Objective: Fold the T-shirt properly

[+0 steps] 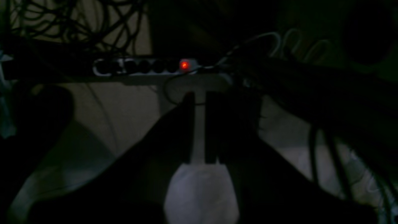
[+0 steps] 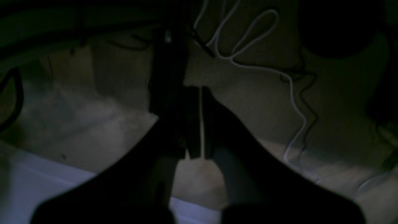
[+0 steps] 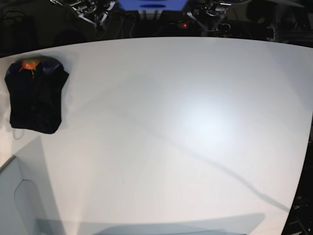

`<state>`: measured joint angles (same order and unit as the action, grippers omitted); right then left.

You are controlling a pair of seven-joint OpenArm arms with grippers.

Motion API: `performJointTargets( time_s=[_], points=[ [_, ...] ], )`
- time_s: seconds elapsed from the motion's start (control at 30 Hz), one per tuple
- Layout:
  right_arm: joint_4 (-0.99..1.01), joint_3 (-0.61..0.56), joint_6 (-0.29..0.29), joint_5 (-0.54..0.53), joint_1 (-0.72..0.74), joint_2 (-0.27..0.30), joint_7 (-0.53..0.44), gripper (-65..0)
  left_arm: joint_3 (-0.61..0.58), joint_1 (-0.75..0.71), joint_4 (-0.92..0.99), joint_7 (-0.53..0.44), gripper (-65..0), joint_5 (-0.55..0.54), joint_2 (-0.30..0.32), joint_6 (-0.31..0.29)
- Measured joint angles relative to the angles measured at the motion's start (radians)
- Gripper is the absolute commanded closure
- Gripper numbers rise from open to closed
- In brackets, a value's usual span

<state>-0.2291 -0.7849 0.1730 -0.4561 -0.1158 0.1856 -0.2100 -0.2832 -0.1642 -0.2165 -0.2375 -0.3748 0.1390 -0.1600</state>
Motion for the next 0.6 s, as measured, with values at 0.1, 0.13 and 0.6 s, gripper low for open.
performJointTargets(
  time_s=[0.1,0.13,0.6],
  points=[
    [-0.002,-0.01,-0.003,-0.001,0.005,-0.001,-0.005,0.0,0.0,0.015,0.0,0.0,-6.6,0.001,-0.027,0.068],
    [-0.002,-0.01,-0.003,-0.001,0.004,-0.001,-0.004,0.0,-0.001,0.016,-0.003,-0.002,-6.6,0.007,-0.03,0.082],
    [0.0,-0.01,-0.003,-0.005,0.002,-0.016,-0.012,0.0,-0.006,0.045,-0.001,0.0,-6.6,0.008,-0.039,0.112]
  ],
)
